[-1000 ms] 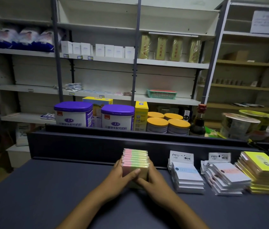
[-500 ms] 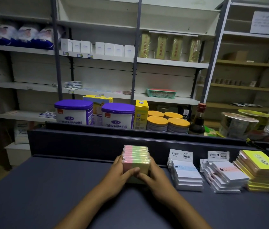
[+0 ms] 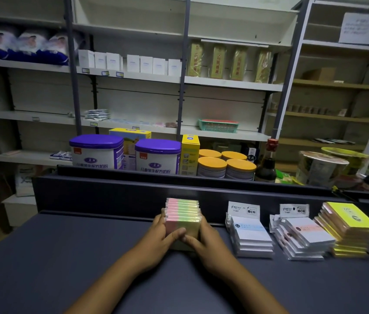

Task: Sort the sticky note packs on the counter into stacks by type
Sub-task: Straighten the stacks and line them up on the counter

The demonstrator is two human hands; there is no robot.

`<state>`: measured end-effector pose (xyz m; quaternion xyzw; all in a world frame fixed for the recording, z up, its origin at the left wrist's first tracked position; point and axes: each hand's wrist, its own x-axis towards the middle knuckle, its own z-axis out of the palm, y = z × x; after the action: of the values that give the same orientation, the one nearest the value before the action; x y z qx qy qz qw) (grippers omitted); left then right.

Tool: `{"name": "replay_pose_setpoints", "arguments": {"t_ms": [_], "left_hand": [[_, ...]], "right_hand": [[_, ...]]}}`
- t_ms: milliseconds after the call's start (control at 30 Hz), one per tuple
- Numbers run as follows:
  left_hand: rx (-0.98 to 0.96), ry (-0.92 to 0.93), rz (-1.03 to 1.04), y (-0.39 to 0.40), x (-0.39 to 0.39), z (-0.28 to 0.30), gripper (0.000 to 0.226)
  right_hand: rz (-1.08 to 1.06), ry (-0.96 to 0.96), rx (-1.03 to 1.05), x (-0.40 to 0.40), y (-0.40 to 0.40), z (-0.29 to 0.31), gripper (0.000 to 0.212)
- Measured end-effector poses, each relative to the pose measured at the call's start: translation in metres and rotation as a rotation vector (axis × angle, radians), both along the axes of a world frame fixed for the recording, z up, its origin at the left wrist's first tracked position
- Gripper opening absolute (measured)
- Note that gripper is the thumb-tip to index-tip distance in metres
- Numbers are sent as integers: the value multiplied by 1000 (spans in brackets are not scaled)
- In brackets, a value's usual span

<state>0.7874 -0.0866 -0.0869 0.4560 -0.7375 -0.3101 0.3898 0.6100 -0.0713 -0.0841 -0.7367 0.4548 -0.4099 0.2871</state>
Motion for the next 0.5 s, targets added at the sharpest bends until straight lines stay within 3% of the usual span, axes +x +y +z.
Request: {"name": "replay_pose_setpoints", "arguments": {"t_ms": [133, 300, 367, 500], "left_hand": [[15, -60, -15, 0, 4, -2, 54], [10, 97, -5, 9, 5, 12, 50], [13, 199, 3, 11, 7, 22, 63], [135, 482, -59, 13, 12, 33, 104]], "right_hand": [[2, -14, 16, -1, 1, 0, 62], [-46, -192, 102, -5, 3, 12, 79], [-49, -273, 133, -6, 3, 19, 86], [26, -622, 252, -5, 0, 29, 93]]}}
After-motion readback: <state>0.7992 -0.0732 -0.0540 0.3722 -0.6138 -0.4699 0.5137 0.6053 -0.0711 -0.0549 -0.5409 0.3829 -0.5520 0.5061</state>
